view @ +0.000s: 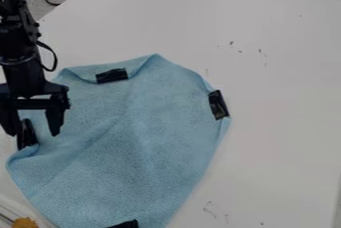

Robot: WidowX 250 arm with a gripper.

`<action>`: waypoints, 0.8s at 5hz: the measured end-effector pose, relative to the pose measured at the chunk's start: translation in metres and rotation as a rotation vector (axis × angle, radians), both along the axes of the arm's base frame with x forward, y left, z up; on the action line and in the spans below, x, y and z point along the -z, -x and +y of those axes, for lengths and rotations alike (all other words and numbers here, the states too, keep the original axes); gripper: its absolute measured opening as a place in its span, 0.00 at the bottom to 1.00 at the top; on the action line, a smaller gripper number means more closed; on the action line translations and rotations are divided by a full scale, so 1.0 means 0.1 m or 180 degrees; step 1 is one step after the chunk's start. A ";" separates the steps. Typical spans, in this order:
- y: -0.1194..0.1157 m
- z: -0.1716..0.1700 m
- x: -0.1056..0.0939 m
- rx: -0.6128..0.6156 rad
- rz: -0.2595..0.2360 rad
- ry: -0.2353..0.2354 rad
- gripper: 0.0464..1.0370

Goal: Fold the cloth from top left to bottom right

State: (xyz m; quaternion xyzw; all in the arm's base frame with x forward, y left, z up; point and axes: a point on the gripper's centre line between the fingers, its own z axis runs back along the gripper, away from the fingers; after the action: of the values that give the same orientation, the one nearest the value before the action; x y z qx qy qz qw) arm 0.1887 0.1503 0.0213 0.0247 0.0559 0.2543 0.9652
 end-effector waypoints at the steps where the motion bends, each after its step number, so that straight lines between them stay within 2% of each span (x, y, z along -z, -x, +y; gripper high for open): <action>1: 0.04 0.04 0.02 -0.0023 0.0033 0.0019 0.78; 4: 0.03 0.06 0.15 0.0016 0.0064 0.0136 0.33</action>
State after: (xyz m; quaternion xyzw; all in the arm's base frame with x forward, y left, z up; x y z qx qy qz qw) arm 0.1852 0.1568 0.0067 0.0067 0.0709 0.2503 0.9655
